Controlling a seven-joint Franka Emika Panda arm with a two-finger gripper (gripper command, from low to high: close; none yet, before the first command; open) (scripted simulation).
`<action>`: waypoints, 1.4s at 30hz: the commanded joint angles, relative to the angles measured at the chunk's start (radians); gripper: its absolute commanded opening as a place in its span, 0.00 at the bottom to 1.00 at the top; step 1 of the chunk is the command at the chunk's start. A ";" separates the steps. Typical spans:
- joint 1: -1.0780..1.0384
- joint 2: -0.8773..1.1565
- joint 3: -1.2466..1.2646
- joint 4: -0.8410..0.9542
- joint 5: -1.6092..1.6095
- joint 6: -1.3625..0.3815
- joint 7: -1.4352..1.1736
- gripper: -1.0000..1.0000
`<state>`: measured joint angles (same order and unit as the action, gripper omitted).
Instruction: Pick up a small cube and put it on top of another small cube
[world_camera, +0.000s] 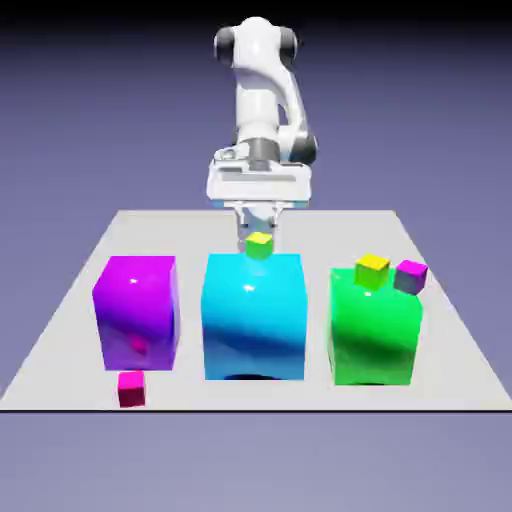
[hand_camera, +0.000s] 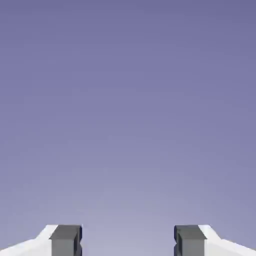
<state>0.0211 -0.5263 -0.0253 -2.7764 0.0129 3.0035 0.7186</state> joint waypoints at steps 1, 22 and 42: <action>0.008 0.036 -0.021 0.028 0.011 -0.028 -0.019 0.50; 0.166 0.797 -0.462 0.613 0.235 -0.611 -0.409 0.50; 0.311 1.495 -0.866 1.150 0.440 -1.146 -0.766 0.50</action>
<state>0.3316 0.9683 -0.8910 -1.6265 0.4530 1.8579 -0.0476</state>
